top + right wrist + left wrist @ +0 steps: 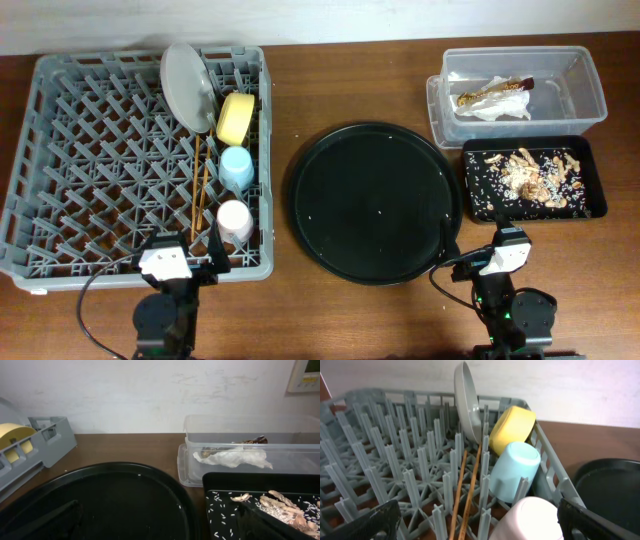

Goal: Sort waste into correct bins and load items into the dishwasher rack

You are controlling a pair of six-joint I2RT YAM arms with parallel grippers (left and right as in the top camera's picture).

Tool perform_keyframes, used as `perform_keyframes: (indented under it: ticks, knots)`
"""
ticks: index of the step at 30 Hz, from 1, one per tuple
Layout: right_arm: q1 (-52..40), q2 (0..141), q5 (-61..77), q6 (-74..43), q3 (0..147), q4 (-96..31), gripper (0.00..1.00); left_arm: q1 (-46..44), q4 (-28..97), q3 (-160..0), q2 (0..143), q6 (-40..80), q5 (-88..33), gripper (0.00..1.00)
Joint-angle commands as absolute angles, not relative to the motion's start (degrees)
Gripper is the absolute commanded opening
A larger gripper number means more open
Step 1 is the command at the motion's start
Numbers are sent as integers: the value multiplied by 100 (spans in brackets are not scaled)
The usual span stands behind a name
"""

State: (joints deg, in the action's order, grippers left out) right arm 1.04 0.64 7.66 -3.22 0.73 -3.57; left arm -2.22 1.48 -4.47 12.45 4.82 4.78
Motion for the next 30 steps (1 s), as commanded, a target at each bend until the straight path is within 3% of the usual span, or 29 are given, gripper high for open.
perform_keyframes:
  ticks: [1, 5, 30]
  knots:
    - [75, 21, 840, -362, 32, -362, 98, -196, 113, -45, 670, 292, 539, 99]
    - [75, 21, 840, -362, 32, -362, 99, -196, 421, -47, 25, -102, 539, 99]
    - [75, 21, 840, -362, 32, -362, 98, -196, 416, -49, 30, -139, 539, 99]
